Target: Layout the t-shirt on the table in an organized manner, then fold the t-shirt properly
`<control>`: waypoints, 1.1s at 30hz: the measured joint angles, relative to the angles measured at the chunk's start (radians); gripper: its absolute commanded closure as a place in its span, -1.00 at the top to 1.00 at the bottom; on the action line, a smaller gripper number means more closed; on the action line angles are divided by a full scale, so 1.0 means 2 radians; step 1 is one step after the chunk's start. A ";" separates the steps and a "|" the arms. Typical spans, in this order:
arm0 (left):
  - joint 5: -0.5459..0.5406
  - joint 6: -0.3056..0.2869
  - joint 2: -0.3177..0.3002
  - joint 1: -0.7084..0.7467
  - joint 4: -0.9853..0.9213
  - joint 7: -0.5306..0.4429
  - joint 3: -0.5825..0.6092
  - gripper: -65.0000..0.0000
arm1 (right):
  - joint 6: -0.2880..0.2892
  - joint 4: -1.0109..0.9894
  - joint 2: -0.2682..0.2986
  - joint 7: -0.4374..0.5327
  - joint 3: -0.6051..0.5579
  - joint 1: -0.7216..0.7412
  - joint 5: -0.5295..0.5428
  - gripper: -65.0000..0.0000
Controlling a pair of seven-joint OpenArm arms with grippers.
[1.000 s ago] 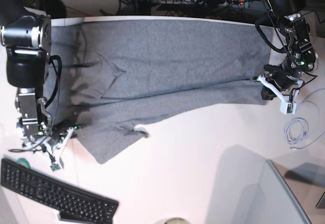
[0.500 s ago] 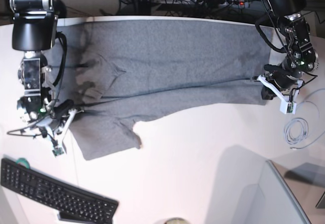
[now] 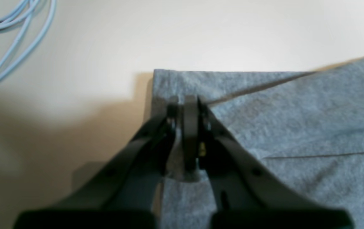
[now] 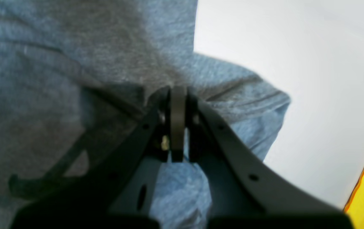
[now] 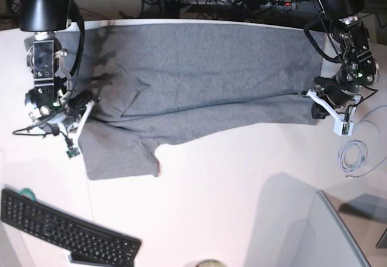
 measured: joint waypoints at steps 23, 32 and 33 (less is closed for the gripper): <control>-0.002 0.000 0.000 0.000 0.001 0.000 0.001 -1.00 | 0.017 -0.298 -0.021 0.135 0.136 0.185 -0.002 0.05; -0.002 0.000 0.000 0.000 0.001 0.000 0.001 -1.00 | 0.017 -0.406 -0.003 0.204 0.142 0.216 -0.003 0.04; -0.002 0.000 0.000 0.000 0.001 0.000 0.001 -1.00 | 0.017 -0.406 -0.003 0.207 0.142 0.215 -0.003 0.03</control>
